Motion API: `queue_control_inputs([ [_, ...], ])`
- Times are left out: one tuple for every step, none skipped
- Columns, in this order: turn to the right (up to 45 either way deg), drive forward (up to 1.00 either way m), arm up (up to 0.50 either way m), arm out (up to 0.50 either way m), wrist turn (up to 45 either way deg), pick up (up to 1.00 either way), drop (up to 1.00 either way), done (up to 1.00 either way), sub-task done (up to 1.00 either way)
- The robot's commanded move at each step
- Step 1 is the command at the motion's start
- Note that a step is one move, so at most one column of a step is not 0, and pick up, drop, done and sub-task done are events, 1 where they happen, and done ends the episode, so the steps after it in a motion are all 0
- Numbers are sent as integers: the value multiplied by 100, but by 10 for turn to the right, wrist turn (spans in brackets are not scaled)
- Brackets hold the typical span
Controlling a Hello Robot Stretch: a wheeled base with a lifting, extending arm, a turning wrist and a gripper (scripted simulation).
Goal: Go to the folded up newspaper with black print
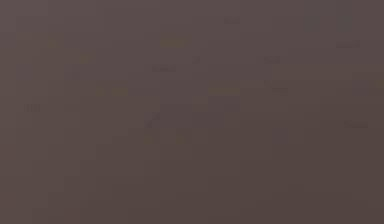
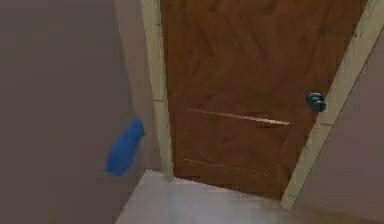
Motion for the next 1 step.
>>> queue_control_inputs([
  [-450,0,0,0,0,0,0,0,0],
])
